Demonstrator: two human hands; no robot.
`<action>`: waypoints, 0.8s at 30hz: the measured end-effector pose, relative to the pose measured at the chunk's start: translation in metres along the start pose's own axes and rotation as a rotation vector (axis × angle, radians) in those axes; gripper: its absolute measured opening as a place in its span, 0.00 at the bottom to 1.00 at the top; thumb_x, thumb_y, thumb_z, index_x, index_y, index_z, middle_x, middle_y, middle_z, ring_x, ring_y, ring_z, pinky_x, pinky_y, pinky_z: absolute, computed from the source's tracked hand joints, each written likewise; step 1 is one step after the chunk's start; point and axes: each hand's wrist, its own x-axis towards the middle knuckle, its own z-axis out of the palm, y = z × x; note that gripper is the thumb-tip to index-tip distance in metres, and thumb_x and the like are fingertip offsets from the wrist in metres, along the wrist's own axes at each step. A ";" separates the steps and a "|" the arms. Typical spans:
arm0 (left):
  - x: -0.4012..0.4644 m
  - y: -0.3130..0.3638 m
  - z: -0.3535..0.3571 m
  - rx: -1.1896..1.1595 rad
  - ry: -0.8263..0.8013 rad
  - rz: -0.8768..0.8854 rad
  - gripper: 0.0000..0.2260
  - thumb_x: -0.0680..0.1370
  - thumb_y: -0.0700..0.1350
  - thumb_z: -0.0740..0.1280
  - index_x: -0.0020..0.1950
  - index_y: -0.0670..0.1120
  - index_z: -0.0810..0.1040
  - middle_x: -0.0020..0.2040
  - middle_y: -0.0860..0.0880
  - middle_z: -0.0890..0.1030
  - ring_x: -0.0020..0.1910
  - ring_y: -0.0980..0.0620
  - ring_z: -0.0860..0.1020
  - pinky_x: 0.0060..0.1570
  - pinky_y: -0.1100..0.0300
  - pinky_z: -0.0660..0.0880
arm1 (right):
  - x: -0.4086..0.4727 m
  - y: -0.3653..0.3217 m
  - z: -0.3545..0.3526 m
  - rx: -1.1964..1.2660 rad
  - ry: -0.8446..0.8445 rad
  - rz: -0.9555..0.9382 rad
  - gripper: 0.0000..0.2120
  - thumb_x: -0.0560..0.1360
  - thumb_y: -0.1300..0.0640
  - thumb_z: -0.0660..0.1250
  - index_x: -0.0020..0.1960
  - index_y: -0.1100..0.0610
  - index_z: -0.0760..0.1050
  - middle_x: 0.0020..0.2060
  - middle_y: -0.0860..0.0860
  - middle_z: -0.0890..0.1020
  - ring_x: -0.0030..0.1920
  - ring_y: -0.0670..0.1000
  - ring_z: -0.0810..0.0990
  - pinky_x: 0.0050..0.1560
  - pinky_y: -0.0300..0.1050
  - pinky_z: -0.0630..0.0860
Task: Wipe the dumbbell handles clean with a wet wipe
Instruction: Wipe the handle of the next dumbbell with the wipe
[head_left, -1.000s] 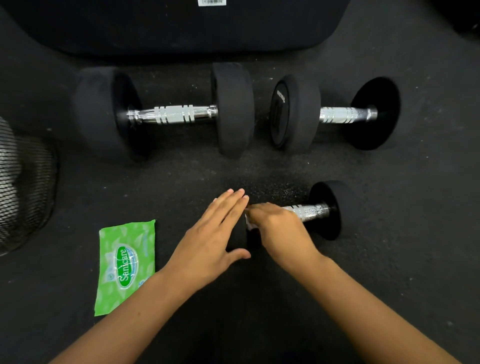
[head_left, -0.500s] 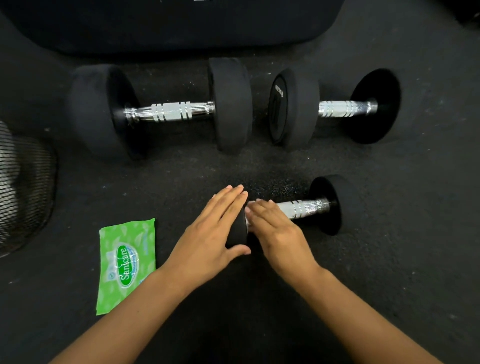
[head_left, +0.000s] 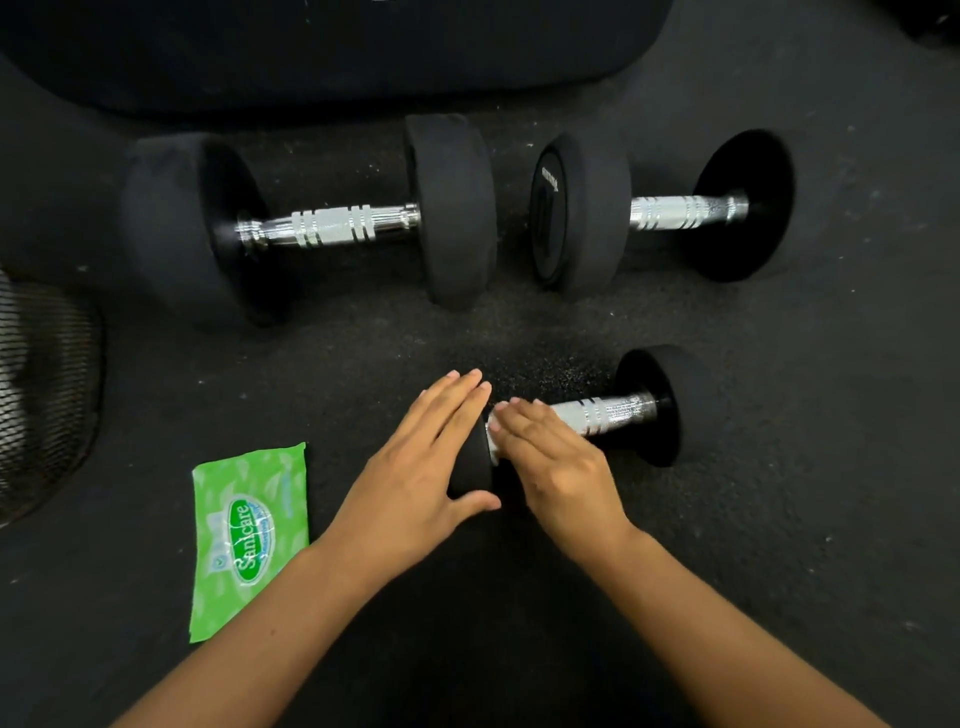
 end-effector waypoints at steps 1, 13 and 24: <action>-0.001 0.001 0.000 -0.004 0.000 0.000 0.42 0.67 0.58 0.69 0.75 0.45 0.54 0.75 0.52 0.56 0.74 0.57 0.50 0.71 0.58 0.46 | -0.004 0.004 -0.002 0.014 -0.016 -0.055 0.13 0.77 0.62 0.62 0.58 0.65 0.78 0.58 0.59 0.79 0.61 0.57 0.76 0.64 0.52 0.70; -0.004 0.003 0.002 0.008 0.021 0.008 0.43 0.67 0.57 0.70 0.74 0.47 0.52 0.75 0.51 0.57 0.74 0.55 0.51 0.72 0.55 0.54 | -0.009 0.022 -0.009 -0.005 0.003 -0.158 0.14 0.75 0.66 0.66 0.60 0.66 0.76 0.61 0.60 0.76 0.64 0.58 0.73 0.64 0.55 0.70; -0.003 0.001 0.001 -0.029 0.022 0.007 0.43 0.66 0.55 0.73 0.74 0.47 0.54 0.75 0.52 0.57 0.74 0.56 0.52 0.72 0.58 0.47 | -0.009 0.006 0.009 0.022 0.075 -0.100 0.14 0.74 0.67 0.68 0.59 0.66 0.77 0.60 0.59 0.77 0.63 0.57 0.74 0.62 0.55 0.72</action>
